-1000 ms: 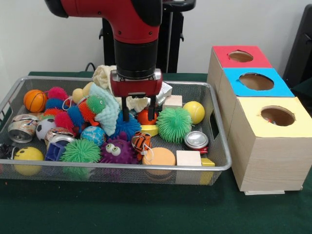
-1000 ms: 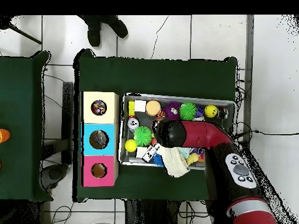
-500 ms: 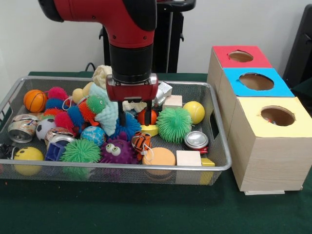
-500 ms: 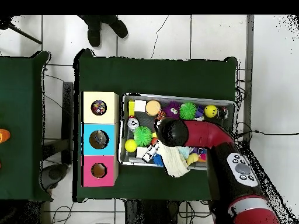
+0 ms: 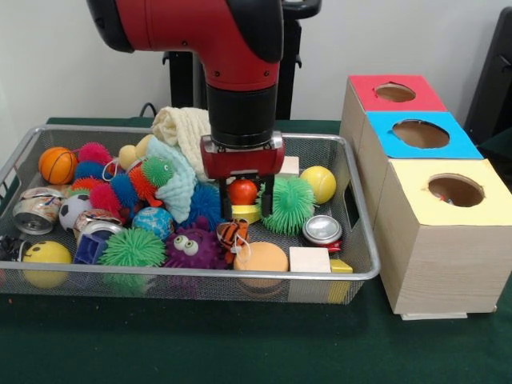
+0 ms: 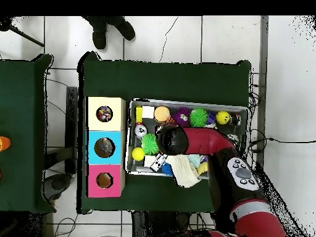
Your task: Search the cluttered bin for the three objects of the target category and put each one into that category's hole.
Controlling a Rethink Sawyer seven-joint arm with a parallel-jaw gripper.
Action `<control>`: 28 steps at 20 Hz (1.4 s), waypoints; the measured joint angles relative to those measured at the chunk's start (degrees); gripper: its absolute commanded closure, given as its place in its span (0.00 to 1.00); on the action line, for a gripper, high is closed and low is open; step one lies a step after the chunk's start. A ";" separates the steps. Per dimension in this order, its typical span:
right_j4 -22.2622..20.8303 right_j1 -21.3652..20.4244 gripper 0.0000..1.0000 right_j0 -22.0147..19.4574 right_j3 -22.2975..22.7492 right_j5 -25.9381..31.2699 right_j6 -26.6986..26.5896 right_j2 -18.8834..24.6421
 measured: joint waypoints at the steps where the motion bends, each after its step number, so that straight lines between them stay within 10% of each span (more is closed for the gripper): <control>1: 0.01 0.08 0.00 0.13 -0.01 -0.02 0.00 0.00; 28: -0.02 4.01 0.00 -1.73 -4.67 -0.01 0.00 0.00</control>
